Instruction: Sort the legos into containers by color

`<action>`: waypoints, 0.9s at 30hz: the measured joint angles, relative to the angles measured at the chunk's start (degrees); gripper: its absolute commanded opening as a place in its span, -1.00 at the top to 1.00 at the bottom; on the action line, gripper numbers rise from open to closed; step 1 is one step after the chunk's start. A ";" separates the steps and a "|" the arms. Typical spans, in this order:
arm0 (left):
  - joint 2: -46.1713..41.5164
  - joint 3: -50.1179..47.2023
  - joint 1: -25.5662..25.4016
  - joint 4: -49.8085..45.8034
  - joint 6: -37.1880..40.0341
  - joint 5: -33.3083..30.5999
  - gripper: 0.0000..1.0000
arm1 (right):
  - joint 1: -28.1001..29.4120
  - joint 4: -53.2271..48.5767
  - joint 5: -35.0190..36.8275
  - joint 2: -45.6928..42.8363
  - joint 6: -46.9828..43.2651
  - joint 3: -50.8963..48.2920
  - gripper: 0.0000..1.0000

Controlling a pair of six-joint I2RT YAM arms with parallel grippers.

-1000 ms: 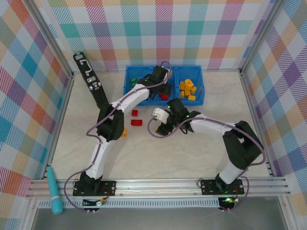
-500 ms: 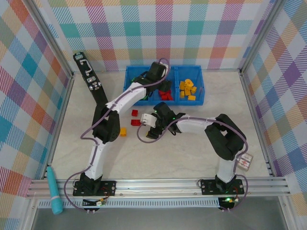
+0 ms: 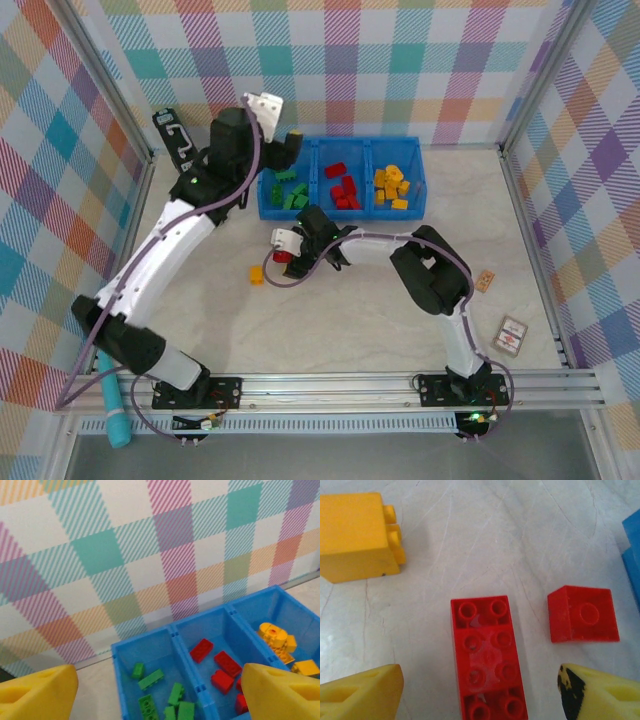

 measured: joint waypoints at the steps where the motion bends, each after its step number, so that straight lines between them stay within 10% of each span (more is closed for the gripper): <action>1: -1.70 -1.64 0.17 -0.57 0.11 -0.74 -0.73 | 0.20 -0.48 0.00 0.61 -0.20 0.76 -0.45; 14: -16.65 -14.14 4.52 -11.56 -1.90 -6.80 -0.79 | 0.74 -6.32 -0.94 3.30 -2.27 4.94 0.56; 27: -18.08 -32.33 10.64 -23.04 -16.55 -2.27 -0.79 | -3.91 -12.31 1.46 -5.40 -0.26 2.82 0.70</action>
